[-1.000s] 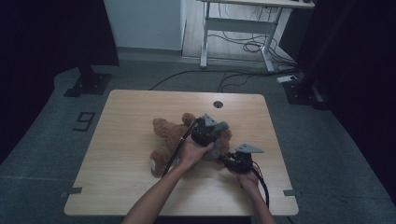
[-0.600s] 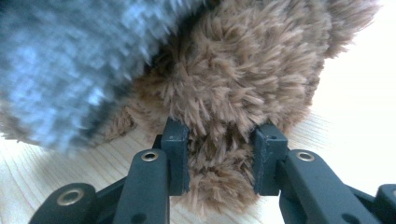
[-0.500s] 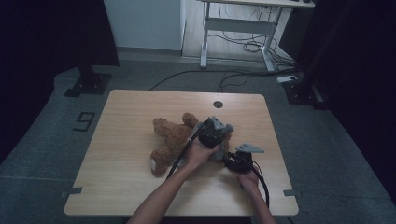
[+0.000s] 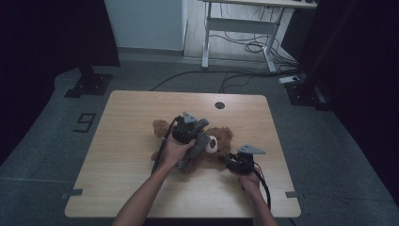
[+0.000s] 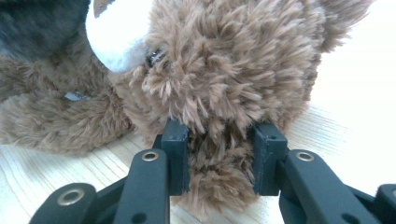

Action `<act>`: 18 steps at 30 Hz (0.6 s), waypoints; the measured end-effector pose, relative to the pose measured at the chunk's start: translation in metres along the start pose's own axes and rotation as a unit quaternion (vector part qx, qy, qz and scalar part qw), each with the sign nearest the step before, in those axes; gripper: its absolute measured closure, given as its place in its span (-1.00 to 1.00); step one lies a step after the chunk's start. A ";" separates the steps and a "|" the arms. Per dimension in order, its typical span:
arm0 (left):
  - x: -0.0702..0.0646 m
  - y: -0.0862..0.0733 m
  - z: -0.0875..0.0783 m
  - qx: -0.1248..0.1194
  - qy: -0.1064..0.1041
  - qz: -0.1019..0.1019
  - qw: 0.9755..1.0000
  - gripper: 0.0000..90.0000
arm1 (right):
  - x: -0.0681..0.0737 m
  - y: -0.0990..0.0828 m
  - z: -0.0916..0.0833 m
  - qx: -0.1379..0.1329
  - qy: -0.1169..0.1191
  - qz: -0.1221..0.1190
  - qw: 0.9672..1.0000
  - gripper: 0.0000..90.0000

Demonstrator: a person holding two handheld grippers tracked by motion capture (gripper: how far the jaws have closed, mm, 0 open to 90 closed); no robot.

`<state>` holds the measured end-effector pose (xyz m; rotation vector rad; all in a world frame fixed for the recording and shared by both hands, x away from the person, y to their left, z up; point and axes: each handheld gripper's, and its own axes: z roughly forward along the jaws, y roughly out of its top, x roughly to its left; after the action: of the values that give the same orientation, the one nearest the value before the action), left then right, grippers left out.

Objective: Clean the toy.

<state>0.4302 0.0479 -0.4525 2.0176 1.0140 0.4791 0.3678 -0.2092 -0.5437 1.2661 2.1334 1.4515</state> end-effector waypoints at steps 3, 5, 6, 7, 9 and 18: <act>0.012 -0.002 -0.011 -0.004 0.019 0.002 1.000 0.75 | 0.000 0.000 0.000 0.000 0.000 0.001 1.000 0.44; 0.021 -0.005 -0.018 -0.003 0.029 -0.001 1.000 0.75 | 0.000 0.000 0.000 0.001 0.000 0.003 1.000 0.44; 0.028 -0.007 -0.022 -0.004 0.034 -0.005 0.999 0.75 | 0.000 0.000 0.000 0.002 0.000 0.003 1.000 0.44; 0.033 -0.010 -0.025 -0.005 0.040 -0.010 0.999 0.75 | 0.000 0.000 0.000 0.002 0.000 0.003 1.000 0.44; 0.046 -0.018 -0.031 -0.003 0.049 -0.020 0.999 0.75 | 0.000 0.000 0.000 0.001 -0.001 0.002 1.000 0.44; 0.086 -0.054 -0.040 0.024 0.095 -0.050 0.994 0.75 | 0.000 0.000 0.000 0.000 0.001 0.003 1.000 0.44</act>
<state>0.4309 0.1551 -0.4730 1.9792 1.2463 0.6071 0.3678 -0.2091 -0.5437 1.2739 2.1315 1.4557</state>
